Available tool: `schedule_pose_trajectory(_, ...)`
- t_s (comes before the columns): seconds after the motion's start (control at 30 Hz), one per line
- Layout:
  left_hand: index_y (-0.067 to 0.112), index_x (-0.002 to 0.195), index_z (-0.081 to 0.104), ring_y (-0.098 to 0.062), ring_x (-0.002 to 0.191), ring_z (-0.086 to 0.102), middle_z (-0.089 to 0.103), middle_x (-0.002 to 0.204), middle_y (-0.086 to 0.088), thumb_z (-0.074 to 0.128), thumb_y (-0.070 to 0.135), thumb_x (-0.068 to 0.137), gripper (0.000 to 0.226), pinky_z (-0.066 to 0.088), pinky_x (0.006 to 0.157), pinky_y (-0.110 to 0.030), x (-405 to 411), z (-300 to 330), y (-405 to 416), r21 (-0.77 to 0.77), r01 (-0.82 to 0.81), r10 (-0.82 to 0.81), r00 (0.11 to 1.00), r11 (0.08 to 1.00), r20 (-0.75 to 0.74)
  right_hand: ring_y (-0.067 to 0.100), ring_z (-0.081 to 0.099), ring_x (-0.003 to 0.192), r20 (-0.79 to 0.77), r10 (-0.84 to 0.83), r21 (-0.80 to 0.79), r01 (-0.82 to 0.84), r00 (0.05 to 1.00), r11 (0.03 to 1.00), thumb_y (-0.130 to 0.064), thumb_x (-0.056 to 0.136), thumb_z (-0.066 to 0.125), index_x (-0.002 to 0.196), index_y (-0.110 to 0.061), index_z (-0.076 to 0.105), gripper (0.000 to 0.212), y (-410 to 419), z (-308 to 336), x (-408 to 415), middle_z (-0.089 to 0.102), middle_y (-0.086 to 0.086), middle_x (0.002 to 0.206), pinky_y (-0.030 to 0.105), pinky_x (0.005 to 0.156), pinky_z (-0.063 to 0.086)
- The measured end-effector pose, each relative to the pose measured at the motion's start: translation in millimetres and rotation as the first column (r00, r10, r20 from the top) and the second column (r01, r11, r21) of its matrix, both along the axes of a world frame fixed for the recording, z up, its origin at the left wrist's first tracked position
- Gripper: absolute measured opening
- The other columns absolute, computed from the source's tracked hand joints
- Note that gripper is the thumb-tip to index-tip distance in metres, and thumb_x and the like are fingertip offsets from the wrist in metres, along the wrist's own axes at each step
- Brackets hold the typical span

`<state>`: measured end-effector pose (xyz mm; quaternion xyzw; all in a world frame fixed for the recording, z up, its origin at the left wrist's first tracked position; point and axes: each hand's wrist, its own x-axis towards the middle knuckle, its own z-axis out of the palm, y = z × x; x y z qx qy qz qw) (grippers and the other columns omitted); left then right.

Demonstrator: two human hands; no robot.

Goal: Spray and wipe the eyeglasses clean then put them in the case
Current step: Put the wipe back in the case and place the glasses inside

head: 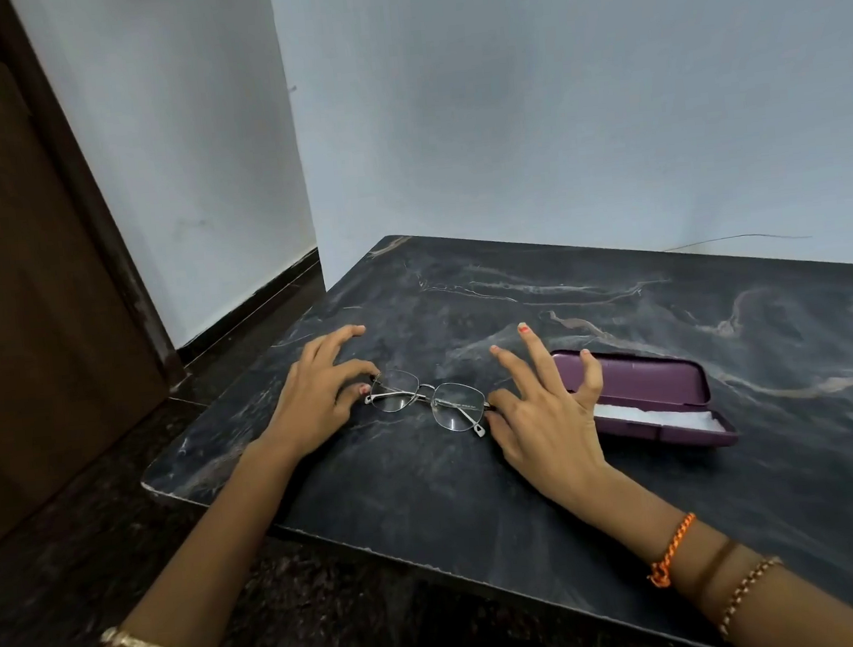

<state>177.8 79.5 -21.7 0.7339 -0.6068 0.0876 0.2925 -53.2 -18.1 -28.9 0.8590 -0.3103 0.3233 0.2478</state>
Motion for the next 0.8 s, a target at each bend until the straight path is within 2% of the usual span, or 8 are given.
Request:
schedule_pose_trajectory(0.07,0.018,0.091,0.067,-0.027,0.126,0.032,0.042,0.138,-0.003,0.064,0.011,0.079,0.014,0.033,0.095,-0.054,-1.1,1.2,0.7,-0.013,0.006,-0.006,1.0,1.0,-0.002,0.024,0.026,0.13,0.012,0.021,0.02,-0.021,1.0,1.0,-0.027,0.069,0.072,0.061,-0.021,0.066,0.012,-1.9,-0.9,0.0,0.066,0.004,0.117,0.05,0.099,0.003)
schedule_pose_trajectory(0.17,0.016,0.086,0.068,-0.028,0.126,0.033,0.045,0.136,-0.004,0.064,0.009,0.079,0.011,0.033,0.094,-0.053,-0.9,1.8,1.0,-0.018,0.003,-0.003,1.0,1.0,0.002,0.024,0.027,0.129,0.023,0.027,0.042,-0.028,0.999,0.999,-0.027,0.067,0.075,0.062,-0.022,0.066,0.011,-2.1,0.2,-0.7,0.067,0.003,0.116,0.05,0.097,0.011)
schedule_pose_trajectory(0.33,0.017,0.085,0.066,-0.028,0.127,0.032,0.043,0.137,-0.005,0.062,0.007,0.08,0.012,0.036,0.096,-0.056,-0.3,1.5,0.5,-0.032,0.034,-0.035,0.999,0.999,-0.015,0.023,0.03,0.128,0.069,0.021,0.033,-0.024,0.997,0.999,-0.027,0.074,0.057,0.063,-0.022,0.065,0.014,0.4,3.0,-1.8,0.066,0.002,0.116,0.049,0.095,0.014)
schedule_pose_trajectory(0.47,0.025,0.083,0.06,-0.029,0.125,0.035,0.044,0.136,-0.006,0.052,0.019,0.08,0.01,0.037,0.091,-0.055,-2.2,3.3,3.2,-0.078,0.05,-0.053,0.998,0.996,-0.035,0.019,0.032,0.127,0.132,0.026,0.066,-0.035,0.991,0.997,-0.031,0.079,0.043,0.067,-0.024,0.064,0.025,2.9,5.5,-3.1,0.065,0.001,0.115,0.046,0.094,0.015)
schedule_pose_trajectory(0.53,0.028,0.082,0.059,-0.029,0.122,0.037,0.045,0.133,-0.006,0.048,0.024,0.079,0.011,0.037,0.091,-0.046,-6.3,6.1,3.2,-0.136,0.044,-0.056,0.995,0.99,-0.082,0.018,0.033,0.126,0.198,0.056,0.101,-0.077,0.979,0.992,-0.031,0.079,0.044,0.069,-0.025,0.064,0.023,3.6,8.0,-4.5,0.065,0.0,0.114,0.043,0.093,0.015)
schedule_pose_trajectory(0.6,0.018,0.081,0.064,-0.029,0.119,0.038,0.047,0.13,-0.01,0.051,0.021,0.077,0.014,0.03,0.091,-0.032,-13.7,9.4,2.3,-0.224,0.007,-0.047,0.984,0.975,-0.171,0.017,0.033,0.125,0.282,0.077,0.147,-0.123,0.956,0.981,-0.032,0.078,0.046,0.071,-0.025,0.064,0.021,4.0,10.8,-6.1,0.065,0.0,0.113,0.04,0.092,0.015)
schedule_pose_trajectory(0.73,0.012,0.077,0.067,-0.018,0.118,0.033,0.044,0.126,-0.004,0.056,0.015,0.073,0.012,0.026,0.099,-0.038,-34.8,22.3,-6.0,-0.371,-0.031,-0.072,0.963,0.928,-0.26,0.016,0.036,0.123,0.419,0.118,0.167,-0.205,0.9,0.964,-0.032,0.078,0.051,0.074,-0.028,0.065,0.015,-2.4,24.4,-20.1,0.065,-0.002,0.113,0.037,0.09,0.015)
schedule_pose_trajectory(0.8,0.012,0.075,0.068,-0.017,0.117,0.033,0.041,0.124,-0.001,0.057,0.012,0.072,0.011,0.026,0.098,-0.028,-49.1,33.7,-14.2,-0.433,-0.019,-0.111,0.955,0.901,-0.274,0.015,0.038,0.122,0.438,0.132,0.131,-0.208,0.889,0.969,-0.033,0.078,0.052,0.075,-0.028,0.066,0.015,-11.2,35.1,-35.3,0.066,-0.003,0.111,0.035,0.09,0.016)
